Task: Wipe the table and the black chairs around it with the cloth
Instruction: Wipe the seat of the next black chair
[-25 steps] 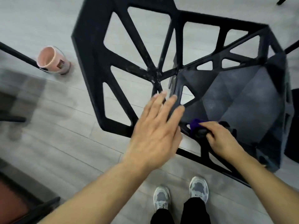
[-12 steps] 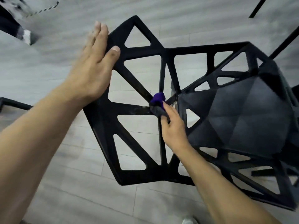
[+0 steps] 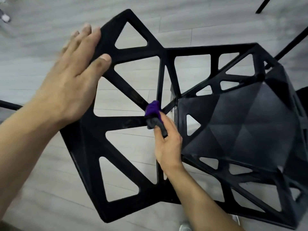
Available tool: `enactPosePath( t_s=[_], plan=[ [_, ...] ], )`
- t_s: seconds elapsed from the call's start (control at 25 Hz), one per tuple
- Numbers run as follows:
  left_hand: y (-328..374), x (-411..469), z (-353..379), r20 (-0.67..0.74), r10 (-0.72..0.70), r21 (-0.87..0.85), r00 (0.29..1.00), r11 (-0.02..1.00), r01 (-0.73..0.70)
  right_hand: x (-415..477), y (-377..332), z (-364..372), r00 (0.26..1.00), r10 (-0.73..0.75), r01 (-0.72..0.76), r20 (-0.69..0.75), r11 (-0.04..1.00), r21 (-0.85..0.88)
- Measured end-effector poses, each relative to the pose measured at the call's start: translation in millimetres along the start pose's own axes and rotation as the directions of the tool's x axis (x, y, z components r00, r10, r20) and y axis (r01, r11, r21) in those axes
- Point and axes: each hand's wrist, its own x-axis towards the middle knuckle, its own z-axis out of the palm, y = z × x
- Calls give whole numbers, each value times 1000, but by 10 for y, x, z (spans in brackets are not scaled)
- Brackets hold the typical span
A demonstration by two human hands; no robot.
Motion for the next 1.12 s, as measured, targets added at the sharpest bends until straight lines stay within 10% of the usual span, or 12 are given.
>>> enactPosePath(
  t_s=[0.36,0.8,1.12],
  plan=[
    [-104,28,63,-26,-17,-194,1000,981,12,1172,401,-26,932,302,-326,-198,940,-99],
    [-5,-27,-58,73,-89,-394,993,913,110,19,-707,332,996,93,-89,-10,976,200],
    [30,-47,-44,121,-111,-393,986,907,151,270,-1061,594,921,-388,375,46,911,171]
  ],
)
